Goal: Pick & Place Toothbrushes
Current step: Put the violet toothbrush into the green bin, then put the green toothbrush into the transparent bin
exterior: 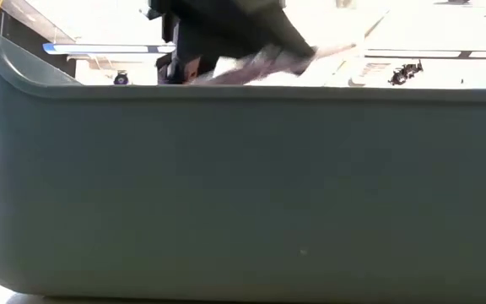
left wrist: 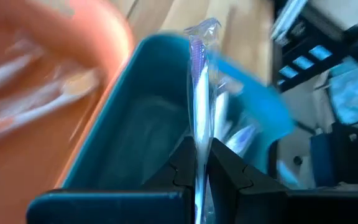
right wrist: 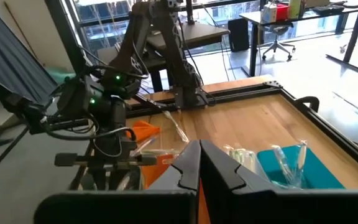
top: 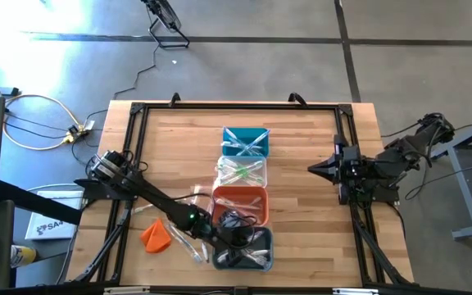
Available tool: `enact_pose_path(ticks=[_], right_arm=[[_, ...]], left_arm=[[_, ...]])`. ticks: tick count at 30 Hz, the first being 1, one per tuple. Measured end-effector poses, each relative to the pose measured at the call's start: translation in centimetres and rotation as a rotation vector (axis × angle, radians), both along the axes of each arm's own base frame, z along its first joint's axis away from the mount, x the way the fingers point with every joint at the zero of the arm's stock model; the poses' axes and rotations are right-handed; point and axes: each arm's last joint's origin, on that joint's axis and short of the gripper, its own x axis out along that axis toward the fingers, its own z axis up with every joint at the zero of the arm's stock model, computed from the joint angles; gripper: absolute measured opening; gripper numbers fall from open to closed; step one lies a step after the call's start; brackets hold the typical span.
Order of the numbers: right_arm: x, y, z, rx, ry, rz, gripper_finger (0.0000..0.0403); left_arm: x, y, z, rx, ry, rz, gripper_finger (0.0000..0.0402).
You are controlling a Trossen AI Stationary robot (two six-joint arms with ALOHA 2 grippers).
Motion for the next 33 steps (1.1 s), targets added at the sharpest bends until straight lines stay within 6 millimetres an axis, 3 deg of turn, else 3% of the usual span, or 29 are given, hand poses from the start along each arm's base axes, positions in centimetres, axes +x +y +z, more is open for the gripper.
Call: enact_pose_path(ticks=[9, 20, 27, 33], right_arm=[[0.0, 0.0, -0.3, -0.017, 0.026, 0.001, 0.0002], [-0.3, -0.2, -0.7, -0.041, 0.064, 0.001, 0.0002], [-0.3, -0.2, -0.7, -0.047, 0.071, 0.001, 0.0002], [-0.3, -0.2, -0.8, -0.021, 0.076, -0.006, 0.0002]], left_arm=[[-0.2, 0.1, -0.3, -0.016, 0.039, 0.013, 0.0026], [-0.1, 0.0, -0.2, -0.047, 0.035, 0.023, 0.0127], [0.8, 1.1, 1.1, -0.145, -0.034, -0.033, 0.0146], [0.6, 3.4, 3.8, -0.207, -0.030, -0.137, 0.0147]])
